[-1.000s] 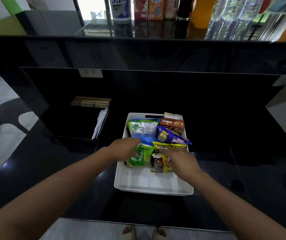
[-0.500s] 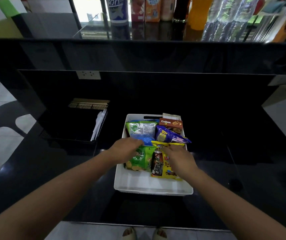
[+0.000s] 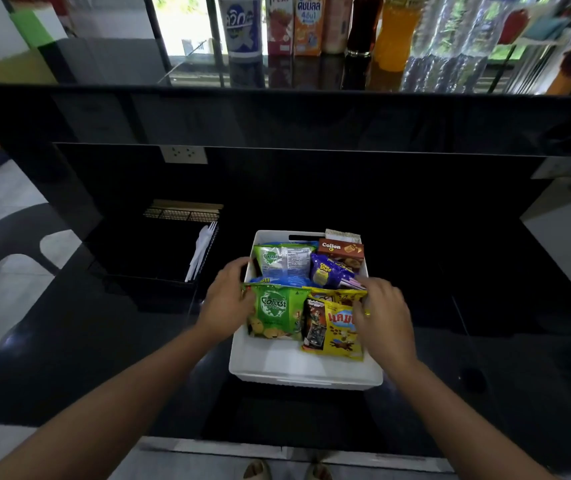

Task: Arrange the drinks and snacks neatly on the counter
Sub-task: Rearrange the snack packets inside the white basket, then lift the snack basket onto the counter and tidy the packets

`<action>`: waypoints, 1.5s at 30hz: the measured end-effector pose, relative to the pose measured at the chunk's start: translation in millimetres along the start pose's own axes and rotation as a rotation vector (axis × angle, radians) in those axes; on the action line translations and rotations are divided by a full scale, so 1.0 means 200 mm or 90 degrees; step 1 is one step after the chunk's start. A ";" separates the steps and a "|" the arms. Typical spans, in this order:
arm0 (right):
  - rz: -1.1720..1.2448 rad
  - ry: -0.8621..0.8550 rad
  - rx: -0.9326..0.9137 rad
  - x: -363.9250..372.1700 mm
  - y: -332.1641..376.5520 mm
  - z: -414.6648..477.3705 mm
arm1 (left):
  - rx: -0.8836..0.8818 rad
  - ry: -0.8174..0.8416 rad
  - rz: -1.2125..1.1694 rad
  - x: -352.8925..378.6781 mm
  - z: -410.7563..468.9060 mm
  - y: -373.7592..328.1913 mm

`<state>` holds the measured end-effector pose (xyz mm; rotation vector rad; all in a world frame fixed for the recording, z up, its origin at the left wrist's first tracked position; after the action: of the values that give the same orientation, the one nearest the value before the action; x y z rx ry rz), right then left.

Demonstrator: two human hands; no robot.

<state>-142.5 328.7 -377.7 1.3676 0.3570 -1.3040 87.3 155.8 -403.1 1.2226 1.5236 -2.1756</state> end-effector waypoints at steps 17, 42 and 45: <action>0.484 0.132 0.433 0.22 -0.16 -0.15 | -0.306 0.077 -0.242 0.22 -0.17 0.12; 0.477 0.057 0.248 -0.40 0.42 -0.28 | -0.222 -0.011 -0.294 -0.57 -0.54 -0.34; 0.469 0.069 0.212 -0.54 0.54 -0.29 | -0.222 -0.025 -0.281 -0.73 -0.62 -0.44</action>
<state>-62.1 394.8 -251.0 1.6353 -0.2964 -0.6869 190.2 261.6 -252.9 0.7835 2.2065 -2.0200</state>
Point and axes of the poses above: each hand's wrist, its own z-axis towards the middle knuckle, its own x-axis out of the palm, y = z × x, the point moved 4 cm from there along z, towards the middle knuckle, and after that the axes turned 4 degrees about y, right-handed, at the moved point
